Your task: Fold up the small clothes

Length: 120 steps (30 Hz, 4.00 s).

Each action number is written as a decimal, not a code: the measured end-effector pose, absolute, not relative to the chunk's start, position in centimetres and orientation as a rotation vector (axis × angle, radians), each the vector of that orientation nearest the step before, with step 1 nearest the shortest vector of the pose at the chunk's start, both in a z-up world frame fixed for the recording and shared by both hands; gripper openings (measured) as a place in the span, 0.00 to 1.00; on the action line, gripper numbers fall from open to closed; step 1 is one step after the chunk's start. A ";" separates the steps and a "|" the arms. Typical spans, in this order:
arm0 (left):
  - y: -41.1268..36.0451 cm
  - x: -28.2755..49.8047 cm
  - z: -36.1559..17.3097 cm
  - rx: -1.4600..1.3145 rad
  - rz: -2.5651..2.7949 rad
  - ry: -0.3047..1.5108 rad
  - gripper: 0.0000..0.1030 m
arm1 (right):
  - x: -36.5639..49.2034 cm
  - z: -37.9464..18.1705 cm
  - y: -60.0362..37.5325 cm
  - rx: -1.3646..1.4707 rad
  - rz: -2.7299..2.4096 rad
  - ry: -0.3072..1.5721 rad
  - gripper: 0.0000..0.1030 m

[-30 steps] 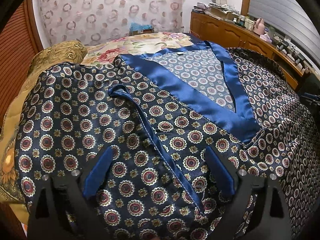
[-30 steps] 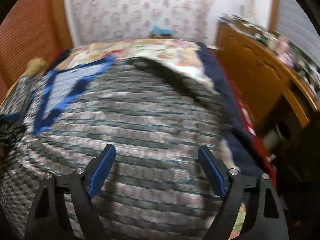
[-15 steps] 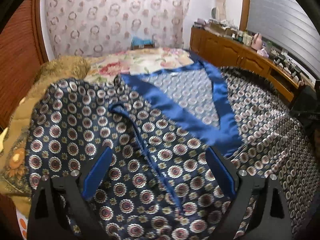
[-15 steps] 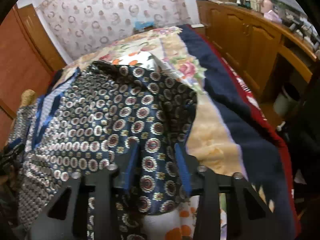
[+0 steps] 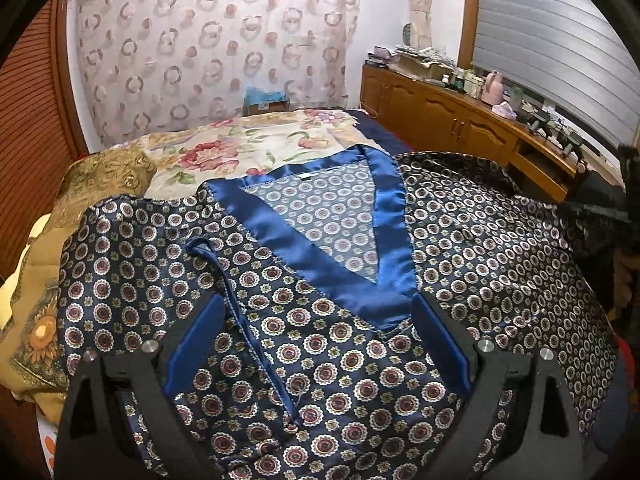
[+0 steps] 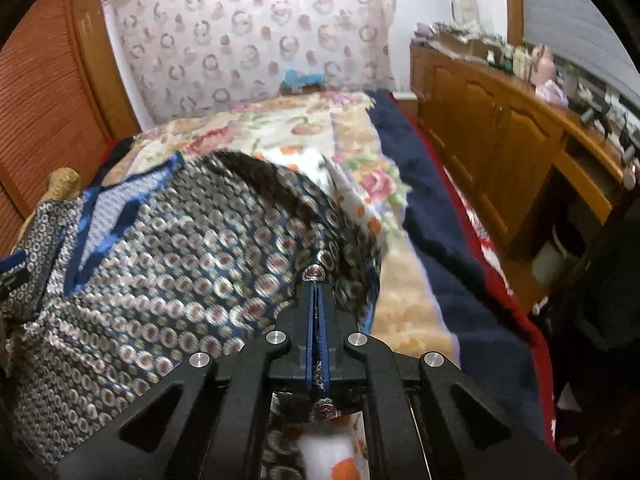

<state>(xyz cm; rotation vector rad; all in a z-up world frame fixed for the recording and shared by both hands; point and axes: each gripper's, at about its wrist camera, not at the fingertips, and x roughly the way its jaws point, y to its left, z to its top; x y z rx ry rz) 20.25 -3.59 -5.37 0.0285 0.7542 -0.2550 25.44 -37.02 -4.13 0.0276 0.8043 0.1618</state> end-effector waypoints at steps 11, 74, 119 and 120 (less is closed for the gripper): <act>-3.6 20.0 -4.9 0.015 -0.264 0.747 0.92 | 24.6 -1.8 -28.6 -0.055 0.388 0.741 0.00; -5.0 18.8 -6.0 -0.009 -0.316 0.778 0.92 | 24.8 -3.8 -30.6 -0.049 0.308 0.792 0.41; 3.4 19.4 -5.4 -0.084 -0.145 0.745 0.92 | 31.7 -5.6 -25.6 -0.160 0.343 0.881 0.37; 3.7 19.5 -5.3 -0.087 -0.138 0.743 0.92 | 32.1 -6.0 -25.8 -0.171 0.325 0.889 0.37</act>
